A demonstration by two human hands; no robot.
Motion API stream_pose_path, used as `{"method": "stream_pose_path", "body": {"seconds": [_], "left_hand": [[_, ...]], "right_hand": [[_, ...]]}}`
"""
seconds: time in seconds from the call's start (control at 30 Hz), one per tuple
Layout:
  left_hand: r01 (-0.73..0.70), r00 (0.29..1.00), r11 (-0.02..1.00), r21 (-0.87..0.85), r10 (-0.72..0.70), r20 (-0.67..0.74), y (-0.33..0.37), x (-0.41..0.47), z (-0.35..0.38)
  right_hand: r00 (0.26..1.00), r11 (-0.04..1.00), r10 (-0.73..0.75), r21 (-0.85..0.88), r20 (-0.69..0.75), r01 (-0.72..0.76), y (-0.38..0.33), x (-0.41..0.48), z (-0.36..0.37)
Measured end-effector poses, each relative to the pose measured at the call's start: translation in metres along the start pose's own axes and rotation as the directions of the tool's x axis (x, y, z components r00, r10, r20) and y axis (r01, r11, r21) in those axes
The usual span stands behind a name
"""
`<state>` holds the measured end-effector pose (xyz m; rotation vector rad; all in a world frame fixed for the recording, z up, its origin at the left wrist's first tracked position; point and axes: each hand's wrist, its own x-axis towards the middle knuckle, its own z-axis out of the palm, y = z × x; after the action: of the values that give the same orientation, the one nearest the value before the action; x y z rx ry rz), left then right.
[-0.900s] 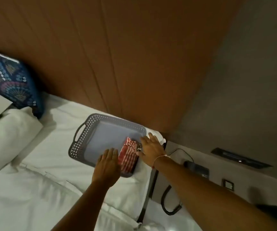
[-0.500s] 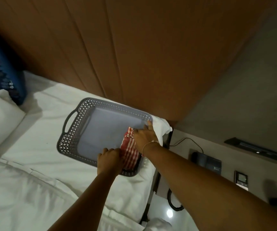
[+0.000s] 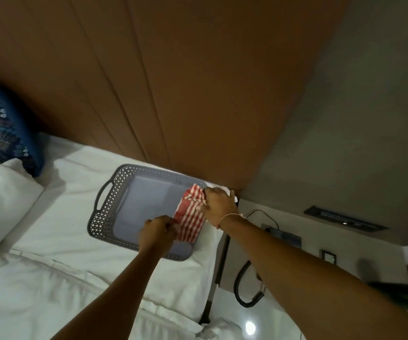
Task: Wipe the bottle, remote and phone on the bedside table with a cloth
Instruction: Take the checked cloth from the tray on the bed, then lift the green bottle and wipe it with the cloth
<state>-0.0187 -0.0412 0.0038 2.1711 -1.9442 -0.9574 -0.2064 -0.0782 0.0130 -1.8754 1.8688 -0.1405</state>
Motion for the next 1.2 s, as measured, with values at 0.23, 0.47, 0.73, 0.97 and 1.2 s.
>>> {"method": "stream_pose_path", "body": {"seconds": [0.23,0.47,0.73,0.97,1.2], "left_hand": [[-0.134,0.972,0.974,-0.182,0.165,0.165,0.094,-0.054,0.0],[-0.068,0.843,0.922,-0.381,0.257,0.473,0.195,-0.127,0.098],[-0.178,0.668,0.954,-0.243,0.299,0.682,0.296,-0.181,0.265],[-0.373,0.562,0.927,-0.033,0.254,0.787,0.336,-0.19,0.387],[-0.324,0.564,0.946,-0.027,0.216,0.797,0.349,-0.174,0.446]], "right_hand": [[0.961,0.59,0.218,0.761,0.172,-0.27,0.071,-0.09,-0.09],[0.837,-0.071,0.462,0.953,0.293,-0.295,0.196,-0.247,-0.105],[0.614,-0.353,0.699,0.924,0.367,-0.15,0.34,-0.39,-0.037],[0.436,-0.493,0.776,0.869,0.456,-0.031,0.416,-0.442,0.04],[0.371,-0.527,0.794,0.849,0.482,0.024,0.457,-0.456,0.07]]}}
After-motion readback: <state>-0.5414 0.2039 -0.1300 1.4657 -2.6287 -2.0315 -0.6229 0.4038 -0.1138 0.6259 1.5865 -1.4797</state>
